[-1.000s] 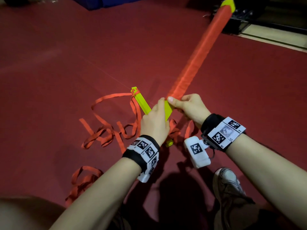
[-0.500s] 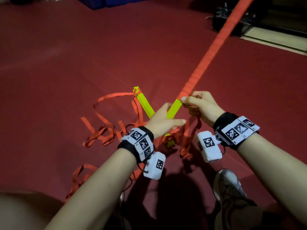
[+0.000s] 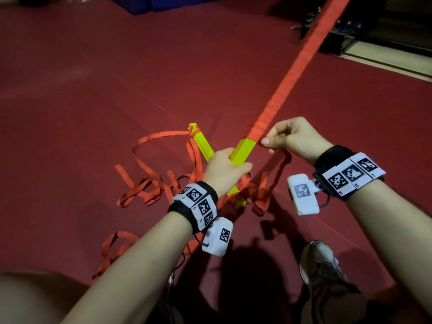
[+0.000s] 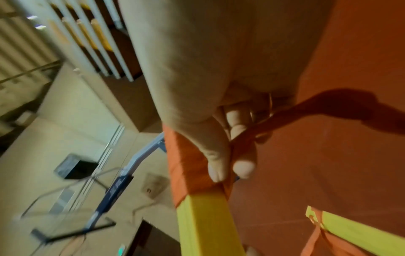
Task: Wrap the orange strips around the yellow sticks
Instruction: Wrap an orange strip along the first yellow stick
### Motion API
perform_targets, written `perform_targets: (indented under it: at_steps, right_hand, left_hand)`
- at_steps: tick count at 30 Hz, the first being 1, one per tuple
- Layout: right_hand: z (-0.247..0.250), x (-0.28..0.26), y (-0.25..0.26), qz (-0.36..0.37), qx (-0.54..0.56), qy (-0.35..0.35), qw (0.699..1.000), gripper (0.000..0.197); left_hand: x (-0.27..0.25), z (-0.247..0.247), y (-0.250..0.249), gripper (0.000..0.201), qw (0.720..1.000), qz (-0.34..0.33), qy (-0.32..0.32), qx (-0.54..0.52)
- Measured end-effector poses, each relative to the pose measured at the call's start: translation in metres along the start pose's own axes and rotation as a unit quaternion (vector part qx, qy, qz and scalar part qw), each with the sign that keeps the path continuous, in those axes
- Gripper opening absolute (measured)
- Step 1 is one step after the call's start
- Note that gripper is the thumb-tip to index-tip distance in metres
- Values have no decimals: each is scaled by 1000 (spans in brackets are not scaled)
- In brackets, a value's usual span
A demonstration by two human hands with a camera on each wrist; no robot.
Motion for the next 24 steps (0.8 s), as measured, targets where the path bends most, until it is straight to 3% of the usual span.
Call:
perform_targets:
  at_steps: [3,6,12,15,18,21,24]
  right_hand:
    - [3,1,6,4,-60,-51,997,24]
    - [-7,-1,-2,-21,-25,-65,997,20]
    - [-29,-8,-15,-39,30,-64,997,21]
    - [-35,-12,-13,-39,43,-65,996,45]
    - [-34,-13,-9,-31,36,-98,994,73]
    - [-27,-10,-15,-39,55,-131,989,55]
    - [-21,-7,-17,-24,123,-107,986,42]
  left_hand:
    - [-4,2,-11,46,992,5,-24,127]
    - [-7,5,-14,56,977,33,-33,210]
    - [-16,7,-6,66,972,68,-42,221]
    - [-20,11,-13,63,970,55,-56,228]
    - [-23,16,-30,45,954,-19,-72,292]
    - [-26,15,-45,43,934,-100,-83,333]
    - [-17,10,-40,43,952,-72,-36,295]
Point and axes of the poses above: each hand's wrist, its own x-axis towards the middle knuckle, its own z-axis out of the back of the hand, y = z × x, the point moved 9 cm from there along x, towards the middle knuckle, and after that the axes turned 12 degrees about -z, right-handed, at the moved point
